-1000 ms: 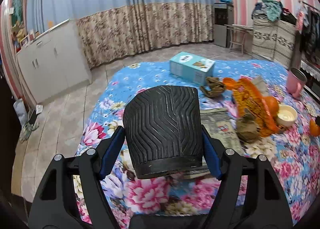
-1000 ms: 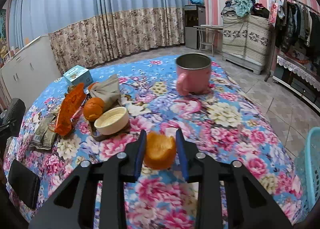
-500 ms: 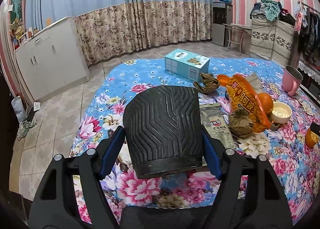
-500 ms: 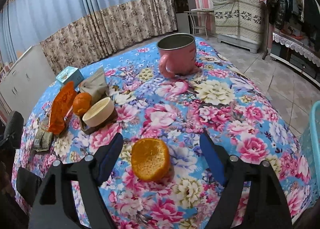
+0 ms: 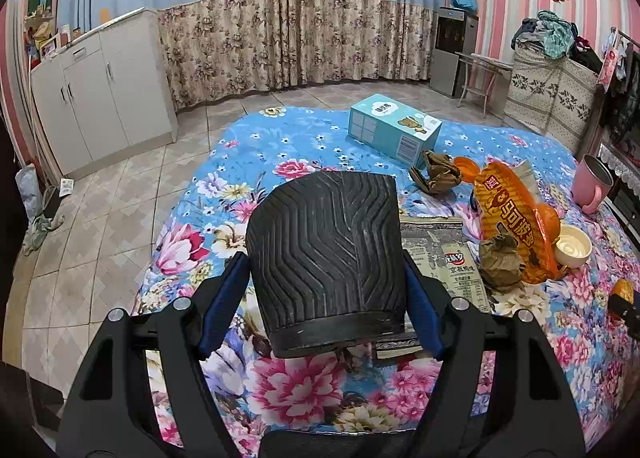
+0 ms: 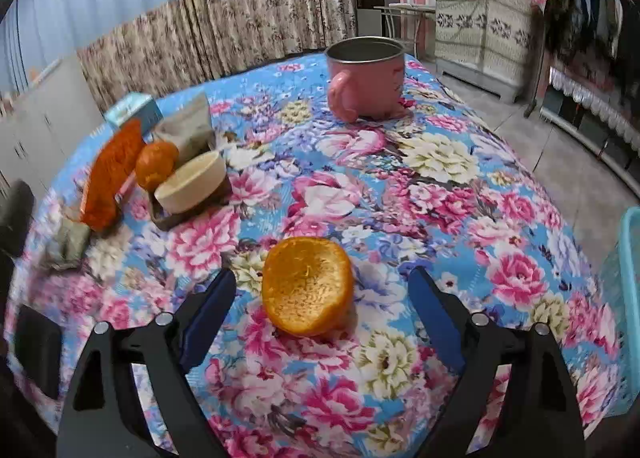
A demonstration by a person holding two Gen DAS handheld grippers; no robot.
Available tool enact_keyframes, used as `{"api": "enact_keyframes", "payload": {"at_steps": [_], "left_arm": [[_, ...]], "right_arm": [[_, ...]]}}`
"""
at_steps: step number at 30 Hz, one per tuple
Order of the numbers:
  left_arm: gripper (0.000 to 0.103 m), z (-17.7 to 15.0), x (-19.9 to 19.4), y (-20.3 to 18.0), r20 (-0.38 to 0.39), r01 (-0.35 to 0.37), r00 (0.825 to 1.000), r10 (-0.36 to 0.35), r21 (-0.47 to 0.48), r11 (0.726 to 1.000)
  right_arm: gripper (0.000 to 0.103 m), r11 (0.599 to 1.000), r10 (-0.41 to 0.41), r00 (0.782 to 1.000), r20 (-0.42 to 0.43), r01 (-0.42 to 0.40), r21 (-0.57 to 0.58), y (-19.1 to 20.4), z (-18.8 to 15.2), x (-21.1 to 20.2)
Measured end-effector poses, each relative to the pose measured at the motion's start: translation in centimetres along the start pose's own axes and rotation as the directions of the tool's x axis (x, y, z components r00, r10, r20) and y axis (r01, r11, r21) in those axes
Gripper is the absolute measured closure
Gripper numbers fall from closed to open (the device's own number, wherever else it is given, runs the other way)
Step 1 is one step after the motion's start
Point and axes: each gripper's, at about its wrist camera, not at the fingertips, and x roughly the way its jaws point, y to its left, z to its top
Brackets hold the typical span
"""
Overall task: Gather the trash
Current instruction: 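Grasp the orange peel half with the right gripper and lift it, then carry the orange peel and black cylinder over the light blue basket with both grippers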
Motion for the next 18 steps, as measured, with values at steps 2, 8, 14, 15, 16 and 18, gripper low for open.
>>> {"api": "enact_keyframes", "payload": {"at_steps": [2,8,14,15,16,18], "left_arm": [[0.031,0.0,0.0,0.1,0.000,0.000,1.000,0.000,-0.002,1.000],[0.031,0.0,0.2,0.2,0.000,0.003,1.000,-0.003,-0.005,1.000],[0.031,-0.3,0.1,-0.4,0.004,0.011,1.000,-0.011,0.029,1.000],[0.031,-0.3,-0.3,-0.6,0.010,0.031,0.999,-0.031,0.029,0.999],[0.031,-0.2,-0.5,-0.9,0.013,0.038,0.999,-0.038,0.033,0.999],[0.031,0.2,-1.5,-1.9,0.033,0.041,0.999,-0.043,0.043,0.998]], "right_arm": [[0.043,1.000,-0.001,1.000,-0.016,0.000,-0.008,0.3,-0.2,0.4],[0.066,1.000,-0.011,1.000,0.014,0.012,-0.020,0.5,-0.6,-0.2],[0.068,0.998,-0.012,0.997,0.074,0.016,-0.059,1.1,-0.8,-2.9],[0.068,0.998,-0.001,0.996,0.094,0.007,-0.059,1.0,-0.7,-4.1],[0.068,0.998,0.005,0.994,0.110,0.002,-0.056,0.6,-0.6,-5.1],[0.068,0.999,0.014,0.988,0.156,-0.009,-0.037,-0.6,0.2,-7.5]]}}
